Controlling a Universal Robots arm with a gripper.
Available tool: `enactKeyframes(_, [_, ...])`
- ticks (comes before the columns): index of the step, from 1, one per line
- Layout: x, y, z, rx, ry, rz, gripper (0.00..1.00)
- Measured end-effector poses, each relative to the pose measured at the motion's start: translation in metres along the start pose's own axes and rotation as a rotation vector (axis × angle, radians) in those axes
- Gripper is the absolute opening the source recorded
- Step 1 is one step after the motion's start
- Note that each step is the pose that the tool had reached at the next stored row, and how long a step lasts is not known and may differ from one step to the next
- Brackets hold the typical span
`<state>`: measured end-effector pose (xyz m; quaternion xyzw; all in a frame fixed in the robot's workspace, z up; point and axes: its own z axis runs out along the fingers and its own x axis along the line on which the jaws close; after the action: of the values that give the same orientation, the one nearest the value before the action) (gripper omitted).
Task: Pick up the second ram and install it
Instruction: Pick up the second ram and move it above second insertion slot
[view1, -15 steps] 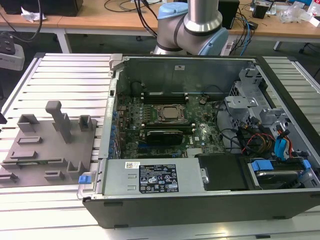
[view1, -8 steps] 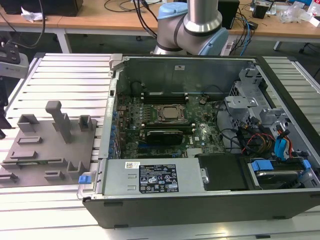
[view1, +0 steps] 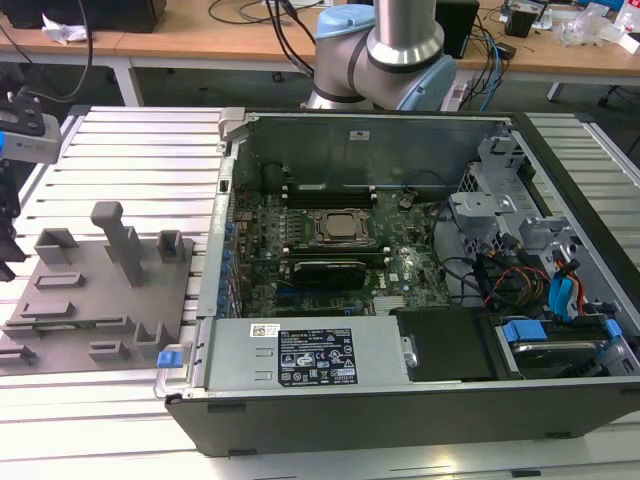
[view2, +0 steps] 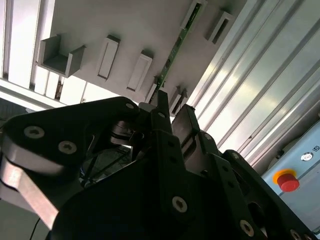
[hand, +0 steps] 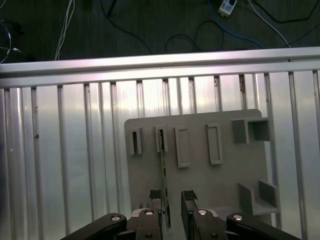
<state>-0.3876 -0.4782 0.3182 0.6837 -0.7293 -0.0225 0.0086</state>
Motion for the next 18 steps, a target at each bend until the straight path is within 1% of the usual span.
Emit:
enactKeyframes(5, [0.0001,-0.0002,0.0039,0.0001,0.0,0.0,0.3])
enactKeyframes(11, [0.0002,-0.0006,0.0122,0.0,0.0,0.0,0.3])
enactKeyframes(18, [0.0003,-0.0008,0.0177,0.0001,0.0,0.0,0.3])
